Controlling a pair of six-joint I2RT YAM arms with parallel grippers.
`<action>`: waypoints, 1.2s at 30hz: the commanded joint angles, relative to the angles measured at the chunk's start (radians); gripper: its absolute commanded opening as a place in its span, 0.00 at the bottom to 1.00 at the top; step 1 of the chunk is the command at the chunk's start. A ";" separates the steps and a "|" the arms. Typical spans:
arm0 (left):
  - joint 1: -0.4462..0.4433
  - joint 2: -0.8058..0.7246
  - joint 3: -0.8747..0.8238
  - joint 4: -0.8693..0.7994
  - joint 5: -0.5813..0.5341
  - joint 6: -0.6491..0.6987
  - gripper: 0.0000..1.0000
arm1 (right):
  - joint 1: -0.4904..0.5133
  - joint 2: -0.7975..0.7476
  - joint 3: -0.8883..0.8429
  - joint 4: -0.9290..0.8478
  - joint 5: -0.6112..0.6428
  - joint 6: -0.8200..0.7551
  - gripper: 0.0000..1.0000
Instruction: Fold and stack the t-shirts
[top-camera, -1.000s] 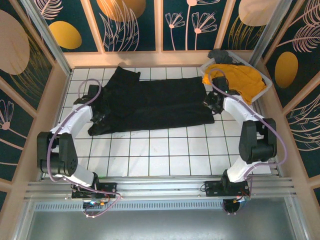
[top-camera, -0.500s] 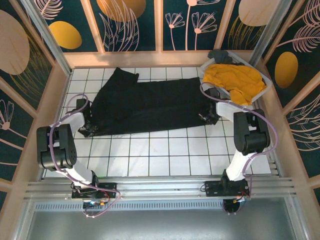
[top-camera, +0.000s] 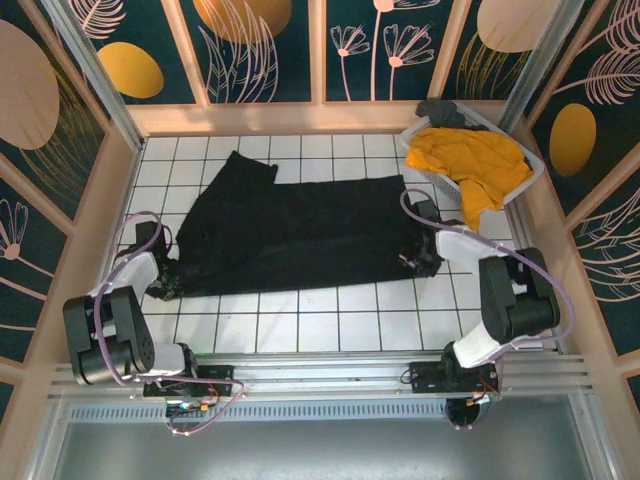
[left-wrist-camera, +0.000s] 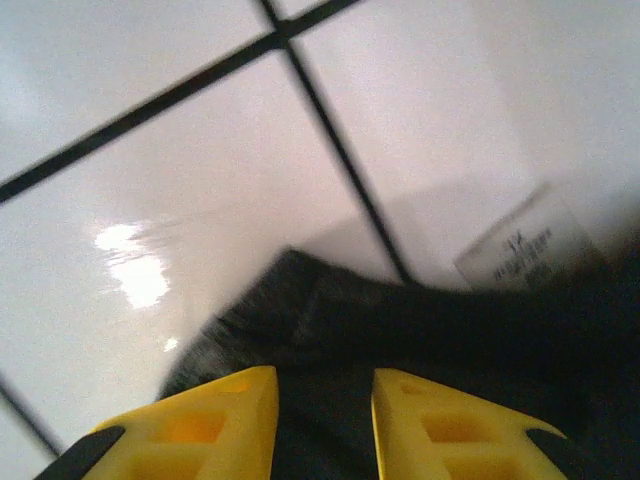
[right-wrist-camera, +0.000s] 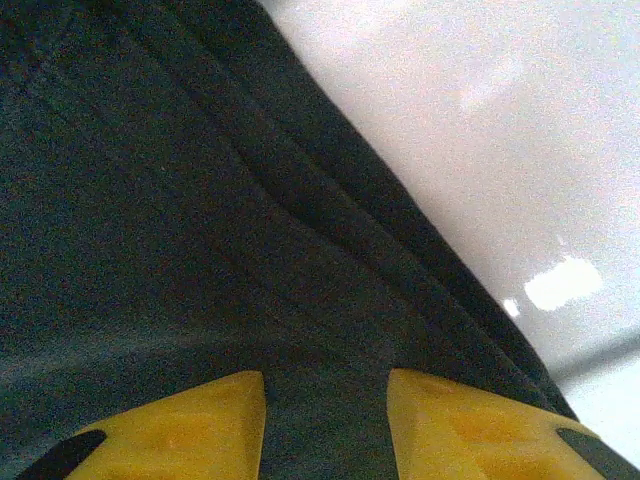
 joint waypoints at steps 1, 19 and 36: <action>0.017 -0.035 0.011 -0.074 -0.087 0.017 0.37 | 0.031 -0.078 -0.044 -0.097 0.038 0.039 0.44; -0.400 -0.059 0.006 0.191 0.340 -0.441 0.64 | 0.242 -0.042 0.199 0.203 -0.254 -0.058 0.61; -0.432 0.090 0.016 0.287 0.337 -0.468 0.29 | 0.270 -0.010 0.199 0.229 -0.270 0.002 0.60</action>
